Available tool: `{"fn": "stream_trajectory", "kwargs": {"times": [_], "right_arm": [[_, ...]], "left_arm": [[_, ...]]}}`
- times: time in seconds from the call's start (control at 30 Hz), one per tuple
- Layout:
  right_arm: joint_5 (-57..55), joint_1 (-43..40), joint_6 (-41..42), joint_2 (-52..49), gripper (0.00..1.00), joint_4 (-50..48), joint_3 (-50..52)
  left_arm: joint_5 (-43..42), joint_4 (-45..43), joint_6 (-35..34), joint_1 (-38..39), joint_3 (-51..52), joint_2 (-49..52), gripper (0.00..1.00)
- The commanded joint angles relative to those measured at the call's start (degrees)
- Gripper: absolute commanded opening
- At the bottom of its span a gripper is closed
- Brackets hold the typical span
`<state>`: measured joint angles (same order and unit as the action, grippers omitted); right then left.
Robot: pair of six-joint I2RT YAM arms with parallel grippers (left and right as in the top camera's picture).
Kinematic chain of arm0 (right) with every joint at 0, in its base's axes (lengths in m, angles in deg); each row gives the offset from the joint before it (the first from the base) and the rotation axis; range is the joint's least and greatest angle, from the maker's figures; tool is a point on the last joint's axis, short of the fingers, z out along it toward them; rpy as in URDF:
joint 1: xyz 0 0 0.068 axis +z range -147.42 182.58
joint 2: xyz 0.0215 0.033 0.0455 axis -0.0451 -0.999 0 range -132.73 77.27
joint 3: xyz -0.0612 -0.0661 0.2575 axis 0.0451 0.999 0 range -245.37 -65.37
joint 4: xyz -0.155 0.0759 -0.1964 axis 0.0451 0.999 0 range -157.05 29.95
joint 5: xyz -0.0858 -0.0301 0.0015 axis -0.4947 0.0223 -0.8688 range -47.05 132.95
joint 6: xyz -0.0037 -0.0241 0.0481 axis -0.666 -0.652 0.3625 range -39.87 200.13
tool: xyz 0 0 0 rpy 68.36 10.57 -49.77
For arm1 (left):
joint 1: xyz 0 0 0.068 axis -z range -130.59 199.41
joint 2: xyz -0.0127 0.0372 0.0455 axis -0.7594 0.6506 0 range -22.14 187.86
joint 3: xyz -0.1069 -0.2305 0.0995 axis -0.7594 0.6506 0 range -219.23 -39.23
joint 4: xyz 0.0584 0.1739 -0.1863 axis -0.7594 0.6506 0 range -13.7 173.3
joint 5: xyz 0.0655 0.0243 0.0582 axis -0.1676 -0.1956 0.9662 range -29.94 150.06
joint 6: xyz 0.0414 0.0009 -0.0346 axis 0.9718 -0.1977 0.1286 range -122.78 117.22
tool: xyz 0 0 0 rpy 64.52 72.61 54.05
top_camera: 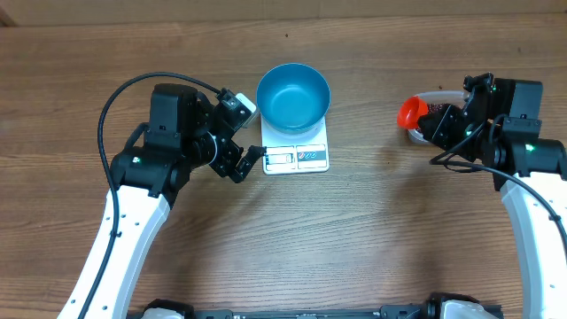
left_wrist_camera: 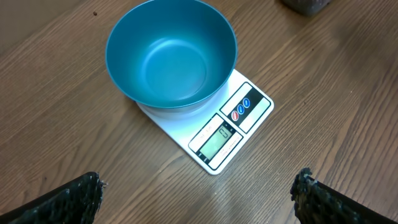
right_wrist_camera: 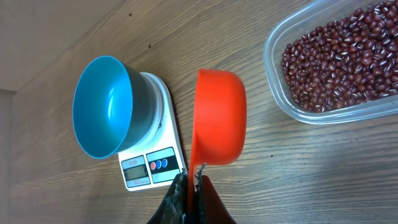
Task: Scoop item into bowl and weigh 150g on scale
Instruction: 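Move the held scoop with the right gripper over the bean tub, then lower the scoop into the red beans with the right gripper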
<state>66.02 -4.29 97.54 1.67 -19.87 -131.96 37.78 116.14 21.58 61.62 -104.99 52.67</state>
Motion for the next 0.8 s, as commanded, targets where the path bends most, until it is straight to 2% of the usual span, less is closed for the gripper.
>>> {"fn": "stream_trajectory", "kwargs": {"times": [0.0,0.17,0.37,0.63,0.77], "right_arm": [[-1.2,-0.4,-1.4,1.0,0.04,-0.1,-2.8],[-3.2,-1.2,-1.4,0.9,0.04,0.9,-6.7],[-6.3,-3.8,-4.9,-3.2,0.03,8.9,-17.7],[-11.9,-4.9,-13.5,-13.2,0.03,18.8,-35.8],[-14.7,-4.9,-19.9,-16.4,0.04,19.7,-37.4]], "left_arm": [[-0.2,0.0,-0.4,-0.6,-0.2,0.1,1.0],[-0.2,0.0,-0.4,-0.6,-0.2,0.1,0.99],[-0.2,0.0,-0.4,-0.6,-0.2,0.1,1.0],[-0.2,0.0,-0.4,-0.6,-0.2,0.1,1.0],[-0.2,0.0,-0.4,-0.6,-0.2,0.1,1.0]]}}
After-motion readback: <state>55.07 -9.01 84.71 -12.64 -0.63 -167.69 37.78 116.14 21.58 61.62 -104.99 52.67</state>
